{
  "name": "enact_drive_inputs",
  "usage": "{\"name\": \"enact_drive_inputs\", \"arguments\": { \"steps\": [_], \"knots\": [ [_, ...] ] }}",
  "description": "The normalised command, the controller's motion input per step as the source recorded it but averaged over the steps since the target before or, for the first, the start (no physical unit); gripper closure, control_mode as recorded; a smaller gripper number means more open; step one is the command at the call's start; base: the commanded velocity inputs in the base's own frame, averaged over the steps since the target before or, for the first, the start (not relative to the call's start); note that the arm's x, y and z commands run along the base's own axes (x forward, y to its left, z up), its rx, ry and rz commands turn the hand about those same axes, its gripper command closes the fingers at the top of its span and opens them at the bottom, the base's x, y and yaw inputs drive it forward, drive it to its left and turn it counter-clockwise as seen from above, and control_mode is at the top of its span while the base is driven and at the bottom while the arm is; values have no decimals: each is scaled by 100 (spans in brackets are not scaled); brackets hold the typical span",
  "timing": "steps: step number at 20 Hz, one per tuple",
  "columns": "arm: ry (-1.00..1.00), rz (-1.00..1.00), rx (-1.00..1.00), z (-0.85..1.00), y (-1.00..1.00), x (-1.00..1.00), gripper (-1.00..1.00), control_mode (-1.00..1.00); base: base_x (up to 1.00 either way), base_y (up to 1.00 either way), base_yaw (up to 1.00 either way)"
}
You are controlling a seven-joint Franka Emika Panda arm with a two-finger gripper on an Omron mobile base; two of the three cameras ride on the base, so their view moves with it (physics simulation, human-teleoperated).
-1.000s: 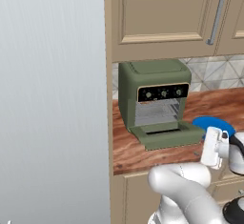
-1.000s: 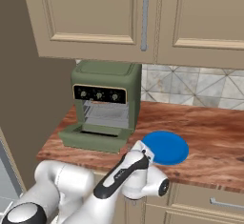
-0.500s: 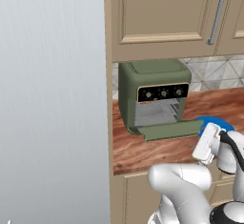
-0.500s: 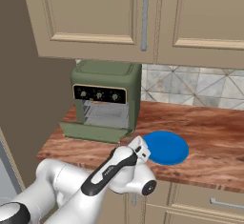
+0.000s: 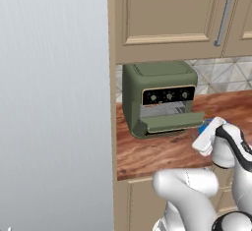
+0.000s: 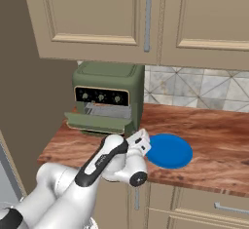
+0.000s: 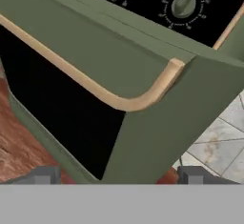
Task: Pull the toaster oven rack outwards. Pick up the baguette from the plate and place it on the toaster oven rack. Close the toaster oven door fully and set the temperature to the lowest setting.
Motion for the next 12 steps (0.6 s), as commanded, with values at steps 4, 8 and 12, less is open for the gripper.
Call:
{"name": "enact_drive_inputs", "arguments": {
  "steps": [4, 8, 12],
  "knots": [
    [0, -28, 3, 17, 100, 54, -100, -100, 0, 0, 0],
    [0, -31, 2, 9, 100, 63, -100, -100, 0, 0, 0],
    [0, -34, 3, 3, 100, 70, -100, -100, 0, 0, 0]
  ]
}}
